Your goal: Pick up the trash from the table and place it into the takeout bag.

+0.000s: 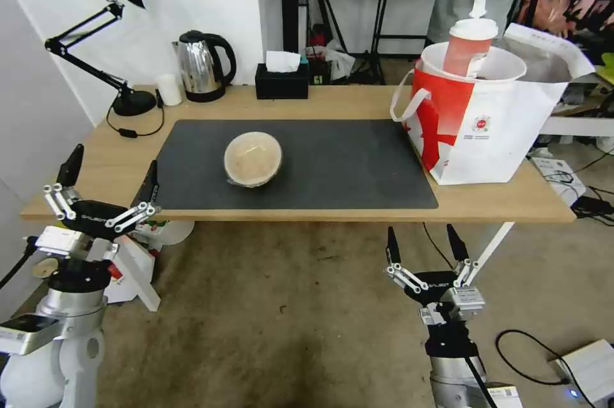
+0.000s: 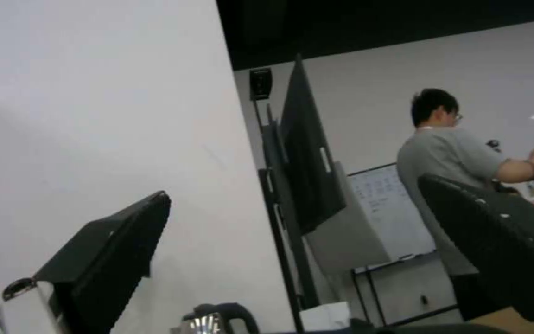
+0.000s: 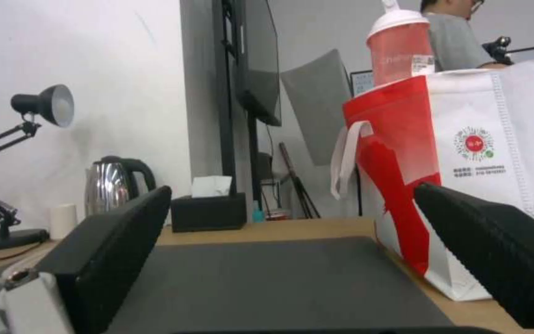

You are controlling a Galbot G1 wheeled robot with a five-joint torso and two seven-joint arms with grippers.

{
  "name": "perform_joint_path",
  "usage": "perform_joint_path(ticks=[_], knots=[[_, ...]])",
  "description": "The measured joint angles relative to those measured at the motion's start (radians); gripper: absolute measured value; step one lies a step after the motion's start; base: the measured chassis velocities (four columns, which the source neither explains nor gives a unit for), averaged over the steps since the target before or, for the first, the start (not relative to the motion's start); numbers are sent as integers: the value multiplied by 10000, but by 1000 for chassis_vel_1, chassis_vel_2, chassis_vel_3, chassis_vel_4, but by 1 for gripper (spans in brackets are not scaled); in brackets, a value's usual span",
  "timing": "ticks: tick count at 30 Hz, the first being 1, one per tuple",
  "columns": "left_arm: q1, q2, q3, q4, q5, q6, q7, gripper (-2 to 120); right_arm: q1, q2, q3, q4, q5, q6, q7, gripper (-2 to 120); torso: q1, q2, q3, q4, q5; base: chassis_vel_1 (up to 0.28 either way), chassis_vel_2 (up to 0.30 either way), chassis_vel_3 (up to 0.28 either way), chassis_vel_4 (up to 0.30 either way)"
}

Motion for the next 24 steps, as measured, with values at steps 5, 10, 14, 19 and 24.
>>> perform_joint_path(ticks=[5,10,14,19,24], knots=[[2,17,46,-50,8,46,241,100,0,0,0,0,0,0,0,100,0,0,0,1,1,0,0,0,0],[-122,184,70,-51,-52,233,274,100,0,0,0,0,0,0,0,100,0,0,0,1,0,0,0,0,0],[-337,560,155,-140,-403,767,257,100,0,0,0,0,0,0,0,100,0,0,0,0,1,0,0,0,0],[-420,875,164,-104,-716,1092,250,100,0,0,1,0,0,0,0,100,0,0,0,1,1,0,0,0,0],[-522,1236,313,-24,-1178,1521,249,100,0,0,0,0,0,0,0,100,0,0,0,2,0,0,0,0,0]])
